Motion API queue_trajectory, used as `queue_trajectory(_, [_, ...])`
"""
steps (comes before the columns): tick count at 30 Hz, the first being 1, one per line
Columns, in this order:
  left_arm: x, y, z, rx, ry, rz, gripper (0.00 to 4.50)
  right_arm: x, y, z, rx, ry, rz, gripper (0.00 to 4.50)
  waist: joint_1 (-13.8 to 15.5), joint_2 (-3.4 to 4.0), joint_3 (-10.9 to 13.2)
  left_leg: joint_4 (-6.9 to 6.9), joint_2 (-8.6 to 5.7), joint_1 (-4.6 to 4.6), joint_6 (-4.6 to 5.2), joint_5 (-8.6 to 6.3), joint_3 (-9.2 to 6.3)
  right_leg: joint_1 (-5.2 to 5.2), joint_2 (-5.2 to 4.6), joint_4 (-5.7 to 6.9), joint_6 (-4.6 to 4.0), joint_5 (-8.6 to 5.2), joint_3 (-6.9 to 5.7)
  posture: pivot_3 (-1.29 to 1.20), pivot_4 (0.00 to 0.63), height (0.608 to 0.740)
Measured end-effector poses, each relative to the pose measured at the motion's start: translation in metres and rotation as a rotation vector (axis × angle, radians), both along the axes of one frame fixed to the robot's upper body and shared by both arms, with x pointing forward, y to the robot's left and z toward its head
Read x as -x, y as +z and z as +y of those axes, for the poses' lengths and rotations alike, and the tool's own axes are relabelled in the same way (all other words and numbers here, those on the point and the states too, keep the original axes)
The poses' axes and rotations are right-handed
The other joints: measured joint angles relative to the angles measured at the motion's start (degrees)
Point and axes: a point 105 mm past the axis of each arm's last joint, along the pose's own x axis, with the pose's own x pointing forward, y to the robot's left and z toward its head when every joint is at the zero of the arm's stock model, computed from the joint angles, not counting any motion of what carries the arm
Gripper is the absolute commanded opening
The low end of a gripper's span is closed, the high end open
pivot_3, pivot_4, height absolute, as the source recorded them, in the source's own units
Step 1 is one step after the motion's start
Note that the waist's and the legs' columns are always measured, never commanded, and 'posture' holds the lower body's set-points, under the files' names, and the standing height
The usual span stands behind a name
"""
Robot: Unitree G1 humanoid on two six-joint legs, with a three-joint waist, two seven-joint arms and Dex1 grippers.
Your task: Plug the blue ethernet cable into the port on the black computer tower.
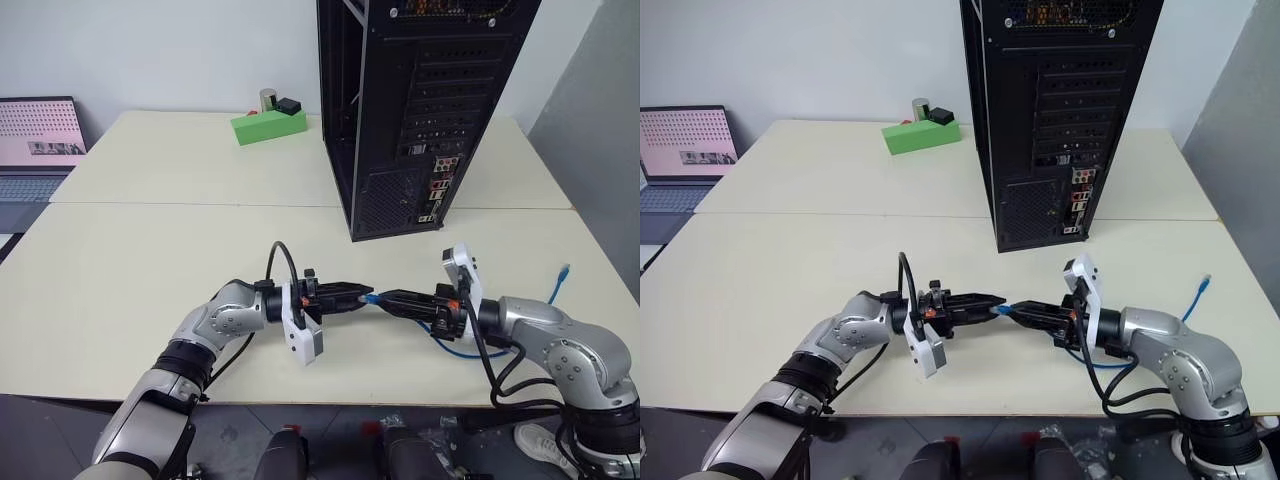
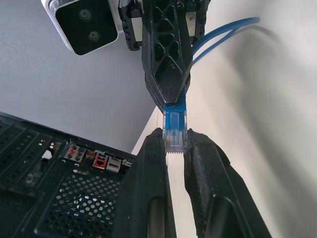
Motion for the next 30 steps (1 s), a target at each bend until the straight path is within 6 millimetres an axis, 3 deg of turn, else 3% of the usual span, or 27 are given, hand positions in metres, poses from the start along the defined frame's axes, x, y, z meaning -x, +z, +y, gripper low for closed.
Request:
queue_trajectory(1, [0.000,0.000,0.000,-0.001,0.002,-0.001,0.26,0.000,0.000,0.000,0.001,0.001,0.003,0.00,0.0,0.00,0.0,0.00,0.00,0.00,0.00,0.00,0.00,0.00,0.00,0.00,0.00,0.00,0.00,0.00,0.150,0.740])
queue_trajectory(3, [-0.001,0.000,0.000,-0.005,0.008,0.003,0.96,-0.001,0.001,0.000,0.003,0.002,0.004,0.00,0.0,0.00,0.0,0.00,0.00,0.00,0.00,0.00,0.00,0.00,0.00,0.00,0.00,0.00,0.00,0.00,0.150,0.740])
queue_trajectory(5, [-0.002,-0.002,0.000,-0.014,0.016,0.016,1.08,-0.002,0.000,0.000,0.007,0.004,0.009,0.00,0.0,0.00,0.0,0.00,0.00,0.00,0.00,0.00,0.00,0.00,0.00,0.00,0.00,0.00,0.00,0.00,0.150,0.740])
queue_trajectory(11, [-0.008,-0.014,0.003,-0.023,0.081,0.148,2.27,-0.004,0.004,-0.003,0.022,0.012,-0.011,0.00,0.0,0.00,0.0,0.00,0.00,0.00,0.00,0.00,0.00,-0.01,0.00,0.00,0.00,0.00,-0.01,0.00,0.150,0.740])
queue_trajectory(14, [-0.009,-0.011,0.002,0.001,0.096,0.203,2.77,-0.005,0.005,-0.005,0.028,0.004,-0.028,0.00,0.0,0.00,0.0,0.00,0.00,-0.01,0.00,0.00,0.00,0.00,0.00,0.00,0.00,0.00,-0.01,0.00,0.150,0.740])
queue_trajectory(17, [-0.007,-0.008,-0.001,0.022,0.102,0.279,3.37,-0.007,0.006,-0.008,0.041,-0.014,-0.048,0.00,-0.1,0.00,0.0,0.00,0.01,0.00,0.00,0.00,0.00,0.00,0.00,0.00,0.00,0.00,0.00,0.00,0.150,0.740])
queue_trajectory(19, [-0.009,-0.007,-0.003,0.073,0.147,0.420,3.74,-0.017,0.010,-0.020,0.069,-0.092,-0.106,0.00,-0.1,0.01,0.0,0.00,0.01,-0.01,0.00,0.00,0.00,0.00,0.00,0.01,0.00,0.00,0.00,0.00,0.150,0.740])
queue_trajectory(23, [-0.019,0.006,-0.006,0.205,0.218,0.715,3.74,-0.044,0.026,-0.050,0.081,-0.329,-0.226,0.00,-0.1,0.00,0.0,0.00,0.02,-0.02,0.00,0.00,-0.04,-0.01,0.01,0.03,0.00,0.00,-0.03,0.00,0.150,0.740])
queue_trajectory(28, [-0.025,0.023,-0.012,0.269,0.272,0.873,3.74,-0.064,0.031,-0.063,0.113,-0.521,-0.316,0.00,-0.3,0.01,0.0,-0.01,0.02,0.00,0.00,0.00,-0.03,-0.01,0.03,0.02,0.00,0.00,0.01,0.00,0.150,0.740])
queue_trajectory(30, [-0.031,0.024,-0.022,0.307,0.333,0.937,3.74,-0.087,0.038,-0.065,0.120,-0.684,-0.359,0.00,-0.3,0.01,0.0,0.00,0.02,0.01,0.00,0.00,-0.04,-0.02,0.04,0.04,0.00,0.00,0.02,0.00,0.150,0.740])
